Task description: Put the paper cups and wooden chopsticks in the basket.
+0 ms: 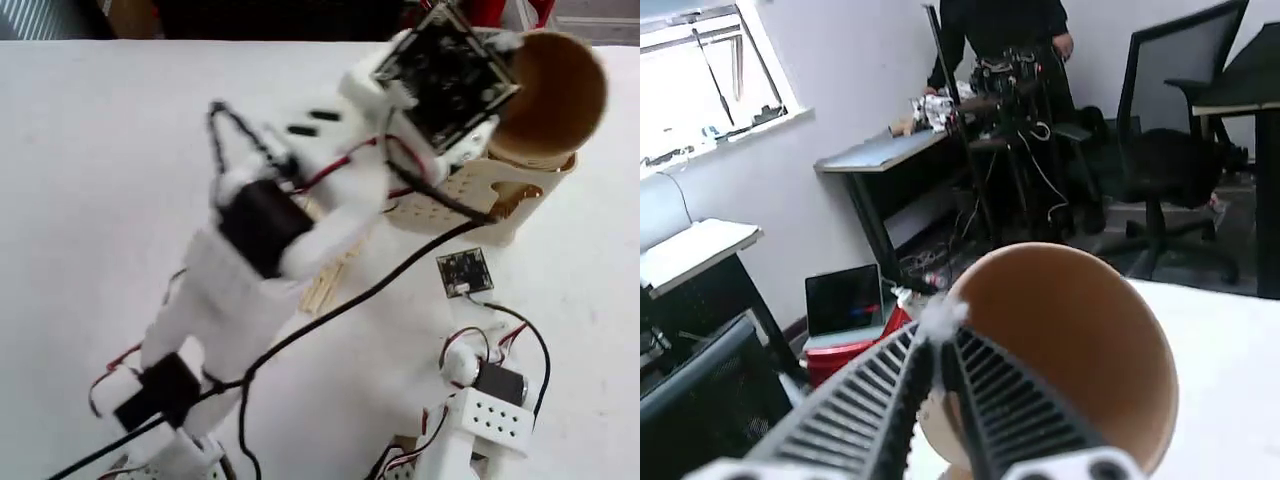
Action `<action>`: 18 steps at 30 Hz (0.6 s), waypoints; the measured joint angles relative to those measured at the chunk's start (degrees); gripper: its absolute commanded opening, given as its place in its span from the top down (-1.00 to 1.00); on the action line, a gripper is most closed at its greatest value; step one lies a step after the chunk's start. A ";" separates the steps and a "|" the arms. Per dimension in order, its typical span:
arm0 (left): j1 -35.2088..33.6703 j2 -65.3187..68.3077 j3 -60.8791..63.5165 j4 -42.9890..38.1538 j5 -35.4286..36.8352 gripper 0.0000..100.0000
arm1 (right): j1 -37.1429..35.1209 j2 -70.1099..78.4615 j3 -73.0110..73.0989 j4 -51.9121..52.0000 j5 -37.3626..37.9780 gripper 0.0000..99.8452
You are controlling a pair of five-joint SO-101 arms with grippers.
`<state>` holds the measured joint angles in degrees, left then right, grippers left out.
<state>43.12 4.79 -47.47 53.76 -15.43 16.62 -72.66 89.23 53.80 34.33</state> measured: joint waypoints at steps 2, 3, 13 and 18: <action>0.18 3.43 0.62 -6.42 0.00 0.96 | 0.00 0.00 0.00 0.00 0.00 0.84; 0.18 5.19 0.62 -8.88 0.00 0.96 | 0.00 0.00 0.00 0.00 0.00 0.84; 0.53 19.87 0.70 -15.47 0.00 0.95 | 0.00 0.00 0.00 0.00 0.00 0.84; 0.35 21.19 1.41 -15.47 0.00 0.95 | 0.00 0.00 0.00 0.00 0.00 0.84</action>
<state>43.47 25.98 -46.07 38.29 -15.43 16.62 -72.66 89.23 53.80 34.33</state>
